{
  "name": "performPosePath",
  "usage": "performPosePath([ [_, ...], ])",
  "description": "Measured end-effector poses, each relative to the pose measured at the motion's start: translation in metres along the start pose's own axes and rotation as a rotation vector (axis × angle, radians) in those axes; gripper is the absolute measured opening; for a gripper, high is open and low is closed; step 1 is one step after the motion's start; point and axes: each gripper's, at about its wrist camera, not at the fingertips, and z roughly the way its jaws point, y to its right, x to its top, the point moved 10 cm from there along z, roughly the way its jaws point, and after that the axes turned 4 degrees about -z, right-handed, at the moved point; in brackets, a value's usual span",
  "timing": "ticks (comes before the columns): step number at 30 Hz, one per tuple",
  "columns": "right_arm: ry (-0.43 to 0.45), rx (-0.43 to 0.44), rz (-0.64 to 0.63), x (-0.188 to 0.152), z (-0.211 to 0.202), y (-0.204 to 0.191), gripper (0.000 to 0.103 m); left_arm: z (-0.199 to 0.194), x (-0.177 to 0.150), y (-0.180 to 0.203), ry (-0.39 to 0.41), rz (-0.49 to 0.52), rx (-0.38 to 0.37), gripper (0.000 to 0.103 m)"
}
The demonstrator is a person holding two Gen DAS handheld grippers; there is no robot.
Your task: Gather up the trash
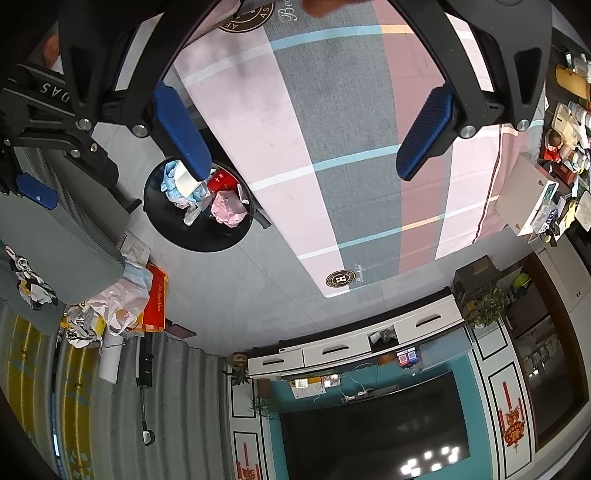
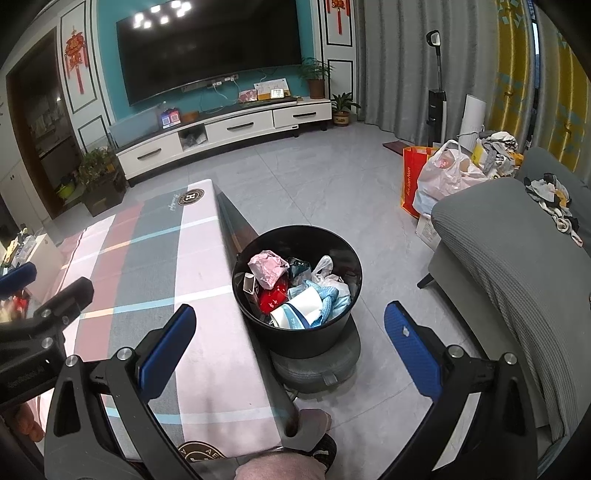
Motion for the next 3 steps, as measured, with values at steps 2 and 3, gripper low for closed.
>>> performPosePath([
  [2,0.001,-0.001,-0.001,0.0001,0.0008,-0.0005,0.100,0.0020,-0.0002,-0.0013,-0.006,-0.001,0.001,0.100],
  [3,0.000,0.001,-0.002,0.0005,0.0012,-0.0007,0.100,0.0020,-0.0007,-0.0009,-0.007,-0.002,0.002,0.100],
])
